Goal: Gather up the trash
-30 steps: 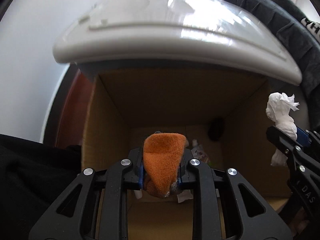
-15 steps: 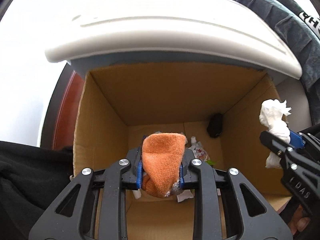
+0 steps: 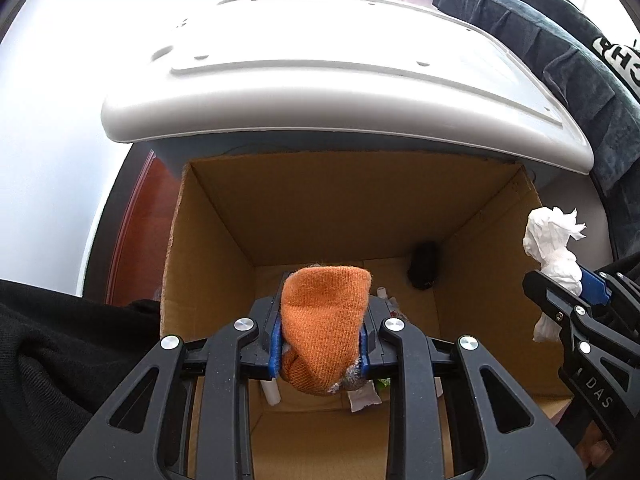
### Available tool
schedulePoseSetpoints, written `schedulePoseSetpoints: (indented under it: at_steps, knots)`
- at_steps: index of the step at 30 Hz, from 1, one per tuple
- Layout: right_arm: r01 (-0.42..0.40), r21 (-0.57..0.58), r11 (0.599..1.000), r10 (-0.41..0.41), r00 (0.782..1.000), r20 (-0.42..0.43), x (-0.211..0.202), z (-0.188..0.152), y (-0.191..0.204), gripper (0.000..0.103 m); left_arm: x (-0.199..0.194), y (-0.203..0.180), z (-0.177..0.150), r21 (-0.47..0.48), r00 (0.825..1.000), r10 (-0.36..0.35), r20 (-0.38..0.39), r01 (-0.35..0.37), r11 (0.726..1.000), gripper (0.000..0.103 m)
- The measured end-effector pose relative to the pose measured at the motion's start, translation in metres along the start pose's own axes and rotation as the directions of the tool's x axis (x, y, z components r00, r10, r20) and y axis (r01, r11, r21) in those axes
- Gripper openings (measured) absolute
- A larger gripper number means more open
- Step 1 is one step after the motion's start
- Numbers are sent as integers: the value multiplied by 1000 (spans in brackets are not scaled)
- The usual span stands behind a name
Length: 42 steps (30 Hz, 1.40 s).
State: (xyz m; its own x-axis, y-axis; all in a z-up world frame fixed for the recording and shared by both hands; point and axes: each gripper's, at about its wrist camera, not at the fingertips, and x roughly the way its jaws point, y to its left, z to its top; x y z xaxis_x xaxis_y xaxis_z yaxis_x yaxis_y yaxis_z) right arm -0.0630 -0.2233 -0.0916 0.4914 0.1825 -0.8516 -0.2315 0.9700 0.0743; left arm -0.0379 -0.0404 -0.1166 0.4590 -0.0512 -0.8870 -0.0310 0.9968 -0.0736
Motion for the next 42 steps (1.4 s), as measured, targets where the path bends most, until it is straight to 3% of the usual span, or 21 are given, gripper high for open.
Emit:
schedulePoseSetpoints:
  at_steps: [2,3,4,5,6,8,15,31,42]
  knots:
    - [5,0,1000,-5,1000,5,-2,0,-1,46,-1,1,2,-2,1000,-1,-1,1,1000,27]
    - [14,1,1000,-14,1000,12,-2,0,-1,60,-2,2,2,-4,1000,1,-1,-1,1000,32]
    - [28,4,1000,-28,999,19,-3,0,-1,79,0,0,2,-7,1000,3,-5,-3,1000,52]
    - [42,10,999,-42,999,31,-4,1,-2,86,0,-1,3,-11,1000,9,-8,-9,1000,81]
    - [50,20,999,-52,997,54,-8,2,-5,88,0,-1,3,-15,1000,26,-4,-26,1000,91]
    - [60,35,998,-63,995,72,-10,3,-7,88,-1,-1,3,-16,999,51,6,-51,999,93]
    - [111,97,989,-121,988,99,-15,5,-21,97,-6,0,2,-36,999,37,19,-36,999,93]
    - [139,94,986,-151,979,138,-26,4,-20,98,-10,6,6,-61,999,38,12,-38,997,93]
    - [147,107,983,-161,976,144,-29,4,-22,98,-9,14,7,-112,1000,-5,4,5,994,93]
